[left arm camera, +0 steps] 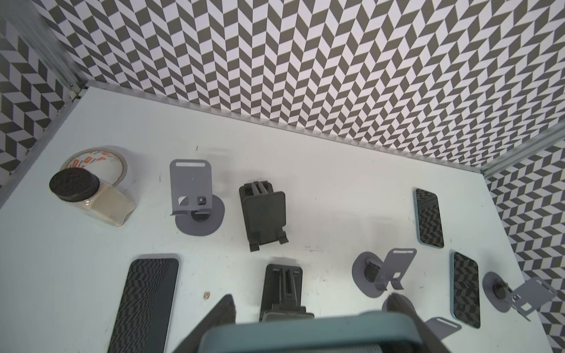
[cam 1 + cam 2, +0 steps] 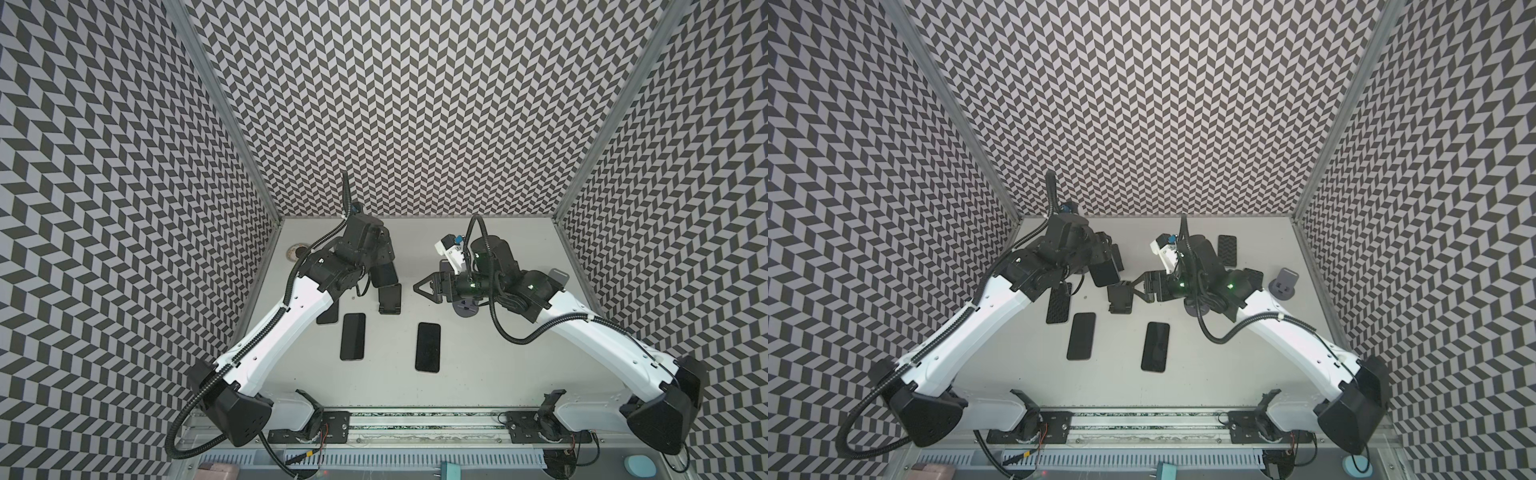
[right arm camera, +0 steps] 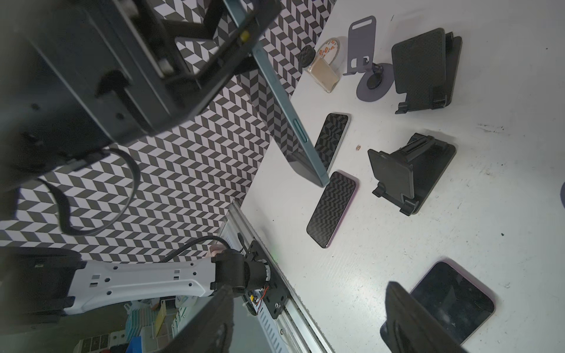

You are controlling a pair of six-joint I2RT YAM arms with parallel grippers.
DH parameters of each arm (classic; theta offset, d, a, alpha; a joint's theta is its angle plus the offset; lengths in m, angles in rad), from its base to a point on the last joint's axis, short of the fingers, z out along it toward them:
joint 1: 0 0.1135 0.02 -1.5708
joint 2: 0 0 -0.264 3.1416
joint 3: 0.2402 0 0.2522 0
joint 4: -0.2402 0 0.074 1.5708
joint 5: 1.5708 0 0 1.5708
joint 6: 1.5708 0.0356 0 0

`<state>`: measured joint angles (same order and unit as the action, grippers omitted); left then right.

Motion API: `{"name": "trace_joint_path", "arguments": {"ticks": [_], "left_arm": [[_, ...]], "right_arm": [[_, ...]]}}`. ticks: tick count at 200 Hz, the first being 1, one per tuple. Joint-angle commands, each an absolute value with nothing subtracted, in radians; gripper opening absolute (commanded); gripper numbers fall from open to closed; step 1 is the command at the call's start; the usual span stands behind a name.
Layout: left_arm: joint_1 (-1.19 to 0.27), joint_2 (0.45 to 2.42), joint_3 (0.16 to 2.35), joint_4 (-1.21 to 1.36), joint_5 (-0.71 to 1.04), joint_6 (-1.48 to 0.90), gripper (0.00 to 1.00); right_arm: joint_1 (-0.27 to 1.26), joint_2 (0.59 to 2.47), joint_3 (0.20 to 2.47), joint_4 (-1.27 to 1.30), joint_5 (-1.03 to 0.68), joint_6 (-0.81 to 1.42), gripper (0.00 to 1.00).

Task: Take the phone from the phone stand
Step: 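Carry both phones toward the robot with the left and right grippers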

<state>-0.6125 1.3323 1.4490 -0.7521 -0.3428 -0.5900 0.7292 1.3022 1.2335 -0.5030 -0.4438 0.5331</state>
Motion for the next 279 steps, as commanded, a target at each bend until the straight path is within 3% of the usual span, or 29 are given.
{"name": "trace_joint_path", "arguments": {"ticks": [1,166,279], "left_arm": [[-0.625,1.262,1.42,-0.791,-0.332,-0.633,0.52],[-0.82,1.161,1.2,-0.884,-0.328,-0.764,0.52],[-0.841,1.143,1.026,-0.85,-0.228,-0.767,0.53]], "right_arm": [[0.76,1.26,1.21,-0.466,-0.389,0.59,0.76],[0.893,1.165,1.098,-0.491,-0.306,0.67,0.75],[0.919,1.096,1.0,-0.462,-0.282,0.736,0.75]]}}
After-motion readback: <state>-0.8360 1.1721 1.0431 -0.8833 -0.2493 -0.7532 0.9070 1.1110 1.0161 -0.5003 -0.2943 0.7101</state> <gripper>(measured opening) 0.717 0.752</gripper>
